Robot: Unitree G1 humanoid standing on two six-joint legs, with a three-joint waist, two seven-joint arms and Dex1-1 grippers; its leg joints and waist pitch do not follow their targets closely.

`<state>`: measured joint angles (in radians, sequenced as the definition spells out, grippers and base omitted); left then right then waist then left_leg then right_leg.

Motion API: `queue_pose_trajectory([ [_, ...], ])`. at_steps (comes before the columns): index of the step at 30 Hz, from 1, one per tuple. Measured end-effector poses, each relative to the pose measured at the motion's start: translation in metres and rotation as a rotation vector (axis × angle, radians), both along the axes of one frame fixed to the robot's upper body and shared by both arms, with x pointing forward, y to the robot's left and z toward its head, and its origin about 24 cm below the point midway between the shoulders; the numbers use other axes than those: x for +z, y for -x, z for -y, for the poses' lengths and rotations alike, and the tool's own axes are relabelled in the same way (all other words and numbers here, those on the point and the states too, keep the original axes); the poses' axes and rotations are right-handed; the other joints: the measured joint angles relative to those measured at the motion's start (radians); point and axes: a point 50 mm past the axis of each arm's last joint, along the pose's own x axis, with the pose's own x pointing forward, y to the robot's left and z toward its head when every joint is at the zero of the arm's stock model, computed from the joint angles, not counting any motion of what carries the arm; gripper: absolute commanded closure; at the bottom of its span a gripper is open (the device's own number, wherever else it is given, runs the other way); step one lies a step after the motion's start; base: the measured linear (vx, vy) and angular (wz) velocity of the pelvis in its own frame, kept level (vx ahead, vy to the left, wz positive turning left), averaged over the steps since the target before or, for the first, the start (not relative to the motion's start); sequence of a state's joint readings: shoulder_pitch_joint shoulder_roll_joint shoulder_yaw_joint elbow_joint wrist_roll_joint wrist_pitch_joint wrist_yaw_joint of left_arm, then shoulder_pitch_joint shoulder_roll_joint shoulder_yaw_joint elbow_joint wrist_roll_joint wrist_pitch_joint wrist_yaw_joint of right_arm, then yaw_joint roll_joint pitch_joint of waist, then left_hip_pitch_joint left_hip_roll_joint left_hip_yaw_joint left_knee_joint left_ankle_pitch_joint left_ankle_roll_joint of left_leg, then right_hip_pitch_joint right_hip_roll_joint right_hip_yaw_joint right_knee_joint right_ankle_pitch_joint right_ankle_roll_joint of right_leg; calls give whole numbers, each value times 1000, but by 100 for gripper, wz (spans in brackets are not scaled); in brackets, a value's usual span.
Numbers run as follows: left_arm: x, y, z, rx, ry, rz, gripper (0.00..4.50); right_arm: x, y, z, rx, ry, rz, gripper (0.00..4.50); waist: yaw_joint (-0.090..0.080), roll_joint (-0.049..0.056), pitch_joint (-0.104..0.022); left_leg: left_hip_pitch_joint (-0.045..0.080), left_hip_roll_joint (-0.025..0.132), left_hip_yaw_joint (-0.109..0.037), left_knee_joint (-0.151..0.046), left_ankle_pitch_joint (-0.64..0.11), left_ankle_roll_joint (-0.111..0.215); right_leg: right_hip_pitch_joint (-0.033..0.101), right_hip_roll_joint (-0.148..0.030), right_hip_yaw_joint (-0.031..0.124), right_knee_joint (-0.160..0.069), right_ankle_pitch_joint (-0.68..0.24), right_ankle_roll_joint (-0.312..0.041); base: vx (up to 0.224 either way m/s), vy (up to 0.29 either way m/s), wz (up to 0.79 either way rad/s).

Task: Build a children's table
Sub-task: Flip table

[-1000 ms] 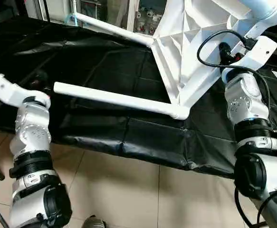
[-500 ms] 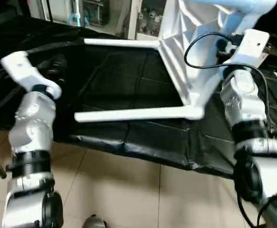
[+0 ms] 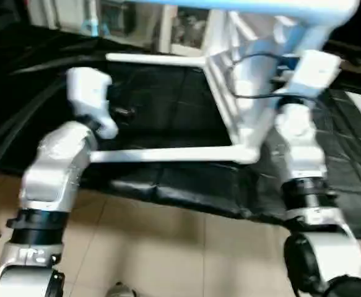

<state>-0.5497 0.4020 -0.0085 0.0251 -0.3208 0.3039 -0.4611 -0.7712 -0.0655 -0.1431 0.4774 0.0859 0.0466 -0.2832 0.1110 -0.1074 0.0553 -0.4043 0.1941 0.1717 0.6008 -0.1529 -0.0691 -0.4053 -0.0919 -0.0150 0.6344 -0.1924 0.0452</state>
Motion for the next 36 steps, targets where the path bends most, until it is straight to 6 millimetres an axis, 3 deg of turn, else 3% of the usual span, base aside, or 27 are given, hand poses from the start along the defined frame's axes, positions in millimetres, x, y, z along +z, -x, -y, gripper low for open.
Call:
queue_pose_trajectory([
  [9,24,28,9,-146,-61,129,133,-5,8,-16,133,-46,-18,134,-13,0,0,0,1,0,0,0,0,-1,0,0,0,1,-1,0,0,0],
  [16,37,58,18,-301,-81,192,133,-31,30,-18,285,-5,-64,134,-15,0,0,0,1,0,0,0,0,-1,1,1,0,1,-1,0,0,0],
  [19,36,62,20,-246,-14,212,133,-36,43,-5,304,24,-43,134,-7,4,1,0,1,0,0,0,0,0,0,1,-1,1,-1,0,0,0],
  [24,1,61,-3,53,162,103,133,-34,87,14,439,128,93,134,2,14,0,1,1,-2,0,0,0,2,1,1,-5,-1,7,0,0,0],
  [29,-35,57,-35,372,184,37,133,-51,132,22,571,162,70,134,2,20,-1,4,1,-3,-2,-1,1,4,1,1,-7,-1,7,0,0,0],
  [32,-55,54,-48,607,156,-40,133,-58,134,24,557,145,25,134,-10,19,-2,3,1,-4,-2,-1,1,3,1,1,-8,-1,8,0,0,0],
  [36,-82,57,-39,554,240,-193,133,-77,121,24,488,105,-88,134,-22,25,-3,3,-1,-8,-2,-1,1,3,1,0,-17,-1,8,0,0,0],
])
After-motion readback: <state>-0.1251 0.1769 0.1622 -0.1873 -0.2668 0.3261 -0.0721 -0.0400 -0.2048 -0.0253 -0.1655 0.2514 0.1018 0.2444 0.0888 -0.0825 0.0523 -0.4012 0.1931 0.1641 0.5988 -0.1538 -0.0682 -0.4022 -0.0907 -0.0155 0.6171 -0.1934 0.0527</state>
